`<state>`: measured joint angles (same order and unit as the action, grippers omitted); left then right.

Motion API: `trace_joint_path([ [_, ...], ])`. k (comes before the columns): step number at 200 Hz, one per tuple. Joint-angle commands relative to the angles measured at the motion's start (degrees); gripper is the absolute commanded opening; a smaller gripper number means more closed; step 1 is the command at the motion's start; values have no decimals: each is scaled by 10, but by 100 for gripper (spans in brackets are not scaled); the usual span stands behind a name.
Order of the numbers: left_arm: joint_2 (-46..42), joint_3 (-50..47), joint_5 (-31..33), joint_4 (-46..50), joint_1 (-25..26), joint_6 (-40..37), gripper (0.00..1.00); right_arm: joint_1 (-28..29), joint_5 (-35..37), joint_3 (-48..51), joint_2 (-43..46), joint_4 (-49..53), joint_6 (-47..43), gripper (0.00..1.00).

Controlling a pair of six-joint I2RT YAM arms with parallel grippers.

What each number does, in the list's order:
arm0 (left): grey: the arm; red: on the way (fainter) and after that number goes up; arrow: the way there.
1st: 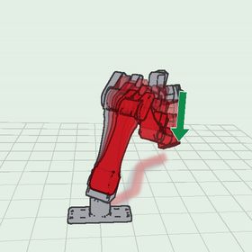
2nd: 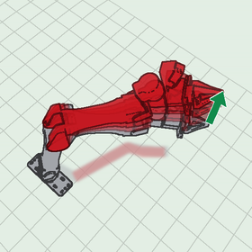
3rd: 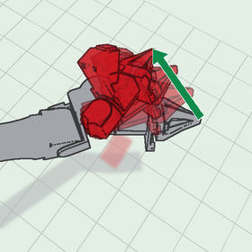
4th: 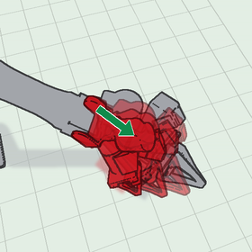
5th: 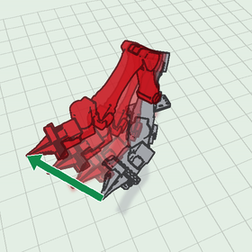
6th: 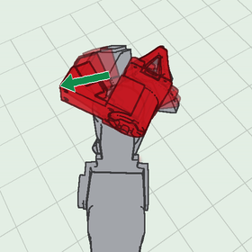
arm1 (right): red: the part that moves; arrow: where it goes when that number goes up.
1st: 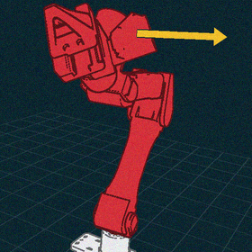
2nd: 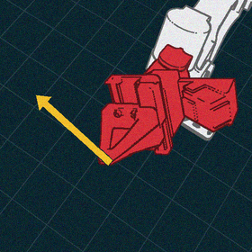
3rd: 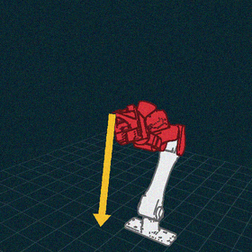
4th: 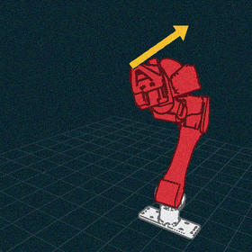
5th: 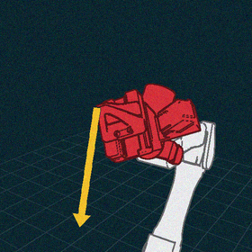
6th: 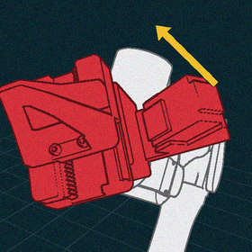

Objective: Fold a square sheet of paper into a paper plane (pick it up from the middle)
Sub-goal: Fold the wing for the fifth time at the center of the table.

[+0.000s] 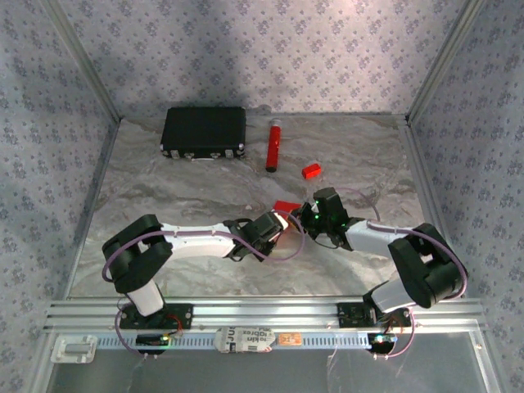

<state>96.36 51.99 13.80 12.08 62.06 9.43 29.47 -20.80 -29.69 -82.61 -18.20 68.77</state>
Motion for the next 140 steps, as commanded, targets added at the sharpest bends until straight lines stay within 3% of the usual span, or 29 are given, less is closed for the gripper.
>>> trace_joint_path([
  [1, 4, 17, 17, 11, 5, -8, 31, -3, -4, 4, 13, 13, -5, 6],
  [140, 1, 11, 21, 9, 6, 1, 6, -3, 7, 6, 31, 45, -16, 11],
])
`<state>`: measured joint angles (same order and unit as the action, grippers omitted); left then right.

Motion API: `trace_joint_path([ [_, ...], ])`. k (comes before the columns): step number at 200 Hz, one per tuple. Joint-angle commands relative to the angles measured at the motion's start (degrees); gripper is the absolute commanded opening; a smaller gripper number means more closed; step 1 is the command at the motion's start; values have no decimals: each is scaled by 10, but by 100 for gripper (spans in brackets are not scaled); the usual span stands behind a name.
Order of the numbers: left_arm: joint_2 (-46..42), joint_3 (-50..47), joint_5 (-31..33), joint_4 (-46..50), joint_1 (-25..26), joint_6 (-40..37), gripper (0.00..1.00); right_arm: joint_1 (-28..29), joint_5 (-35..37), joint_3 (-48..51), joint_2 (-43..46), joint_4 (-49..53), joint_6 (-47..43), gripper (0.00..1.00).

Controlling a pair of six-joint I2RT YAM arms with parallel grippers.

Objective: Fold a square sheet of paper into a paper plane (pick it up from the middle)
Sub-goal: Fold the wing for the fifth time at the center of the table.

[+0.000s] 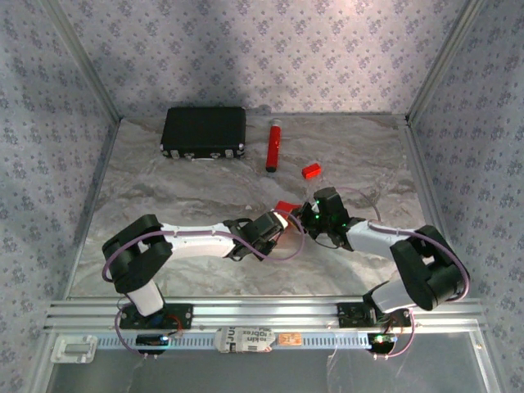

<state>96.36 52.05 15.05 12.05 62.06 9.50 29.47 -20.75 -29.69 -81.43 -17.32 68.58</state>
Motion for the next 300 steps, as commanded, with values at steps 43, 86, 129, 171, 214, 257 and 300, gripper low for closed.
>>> trace_joint_path([
  [43, -1, 14, -13, 10, 4, 8, 0, -12, 48, 11, 85, 128, -46, 28],
  [86, 1, 16, -117, 5, -13, 28, 0, -33, 79, 32, 188, 213, -70, 46],
  [129, 8, 17, -227, -6, -41, 52, 0, -45, 83, 57, 266, 237, -74, 53],
  [171, 25, 14, -316, -31, -72, 79, 0, -45, 55, 63, 269, 226, -87, 54],
  [214, 55, 22, -377, -37, -90, 93, 0, -37, 33, 60, 246, 209, -102, 52],
  [257, 70, 20, -427, -58, -111, 122, 0, -17, 17, 46, 196, 192, -121, 46],
  [300, 91, 16, -501, -95, -139, 163, 0, 16, 43, 41, 155, 148, -134, 34],
])
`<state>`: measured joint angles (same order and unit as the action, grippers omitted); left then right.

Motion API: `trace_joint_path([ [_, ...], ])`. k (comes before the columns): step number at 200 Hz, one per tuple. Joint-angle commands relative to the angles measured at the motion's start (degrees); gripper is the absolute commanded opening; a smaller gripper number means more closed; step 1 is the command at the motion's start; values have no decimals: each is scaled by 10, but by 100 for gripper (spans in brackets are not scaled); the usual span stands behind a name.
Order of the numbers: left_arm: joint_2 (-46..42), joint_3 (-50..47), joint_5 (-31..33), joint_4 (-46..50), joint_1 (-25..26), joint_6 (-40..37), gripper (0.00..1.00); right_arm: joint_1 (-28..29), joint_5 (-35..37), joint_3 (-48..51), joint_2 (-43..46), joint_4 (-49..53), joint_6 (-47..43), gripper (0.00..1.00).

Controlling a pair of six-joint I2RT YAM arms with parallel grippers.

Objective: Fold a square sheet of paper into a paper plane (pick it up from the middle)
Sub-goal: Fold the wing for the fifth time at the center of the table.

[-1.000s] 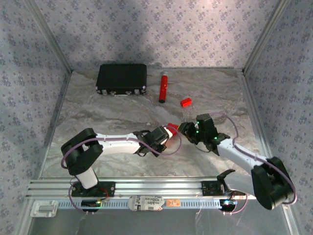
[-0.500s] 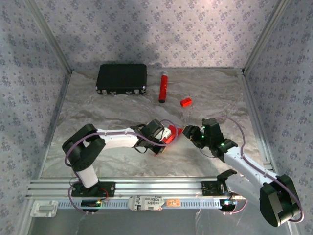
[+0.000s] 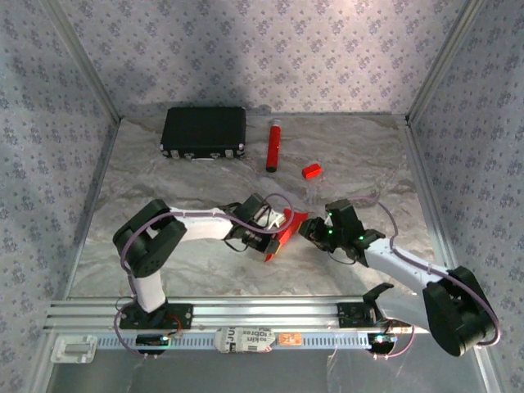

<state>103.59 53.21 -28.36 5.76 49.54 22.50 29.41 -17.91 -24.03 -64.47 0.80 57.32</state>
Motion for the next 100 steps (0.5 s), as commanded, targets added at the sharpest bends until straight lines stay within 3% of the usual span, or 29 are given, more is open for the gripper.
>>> trace_joint_path([
  [1, 19, 4, -68, -33, -14, 35, 0, 18, 16, -15, -15, -34, -22, 34],
  [45, 46, -8, -135, -91, -31, 86, 0, 72, 91, -15, -33, -86, -87, 29],
  [100, 54, -47, -184, -181, -55, 158, 0, 49, -2, -21, -91, -139, -77, 27],
])
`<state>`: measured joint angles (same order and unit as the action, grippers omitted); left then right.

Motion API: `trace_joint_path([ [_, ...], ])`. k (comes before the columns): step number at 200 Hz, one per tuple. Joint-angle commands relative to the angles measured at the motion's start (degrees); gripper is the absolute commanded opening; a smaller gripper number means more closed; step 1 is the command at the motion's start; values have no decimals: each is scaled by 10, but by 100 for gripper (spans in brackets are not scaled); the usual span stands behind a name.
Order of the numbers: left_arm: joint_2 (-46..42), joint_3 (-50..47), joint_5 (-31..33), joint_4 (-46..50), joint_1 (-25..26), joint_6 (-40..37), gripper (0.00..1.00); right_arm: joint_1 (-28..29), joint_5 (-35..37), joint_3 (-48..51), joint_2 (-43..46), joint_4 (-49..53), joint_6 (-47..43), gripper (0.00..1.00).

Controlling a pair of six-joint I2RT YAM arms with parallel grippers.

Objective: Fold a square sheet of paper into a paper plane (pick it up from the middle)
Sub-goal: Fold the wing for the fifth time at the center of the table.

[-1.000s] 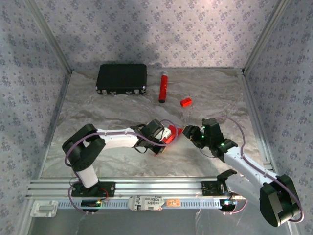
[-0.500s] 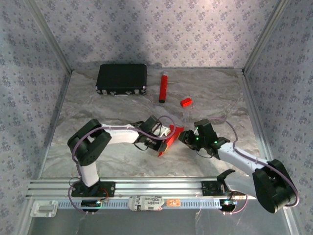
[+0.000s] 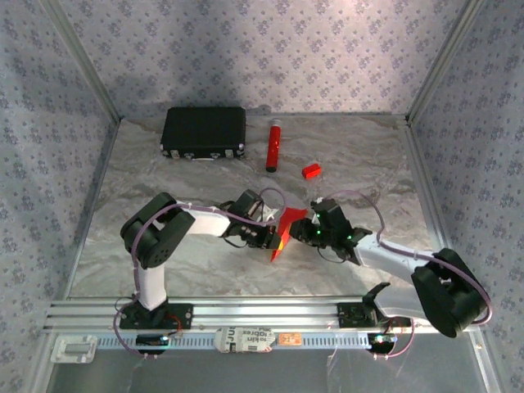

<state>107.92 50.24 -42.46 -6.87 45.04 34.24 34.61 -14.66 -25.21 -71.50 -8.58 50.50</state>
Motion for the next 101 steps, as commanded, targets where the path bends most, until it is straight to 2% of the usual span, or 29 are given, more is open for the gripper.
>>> trace_joint_path([
  [1, 10, -18, -43, -56, -11, 41, 0, -3, -35, -9, -21, -45, -8, 27],
  [55, 14, -40, -57, -84, -20, 71, 0, -15, -71, -21, -75, -101, 4, 18],
  [101, 19, -67, -66, -142, -27, 119, 0, -29, -96, -31, -121, -147, 16, 16],
])
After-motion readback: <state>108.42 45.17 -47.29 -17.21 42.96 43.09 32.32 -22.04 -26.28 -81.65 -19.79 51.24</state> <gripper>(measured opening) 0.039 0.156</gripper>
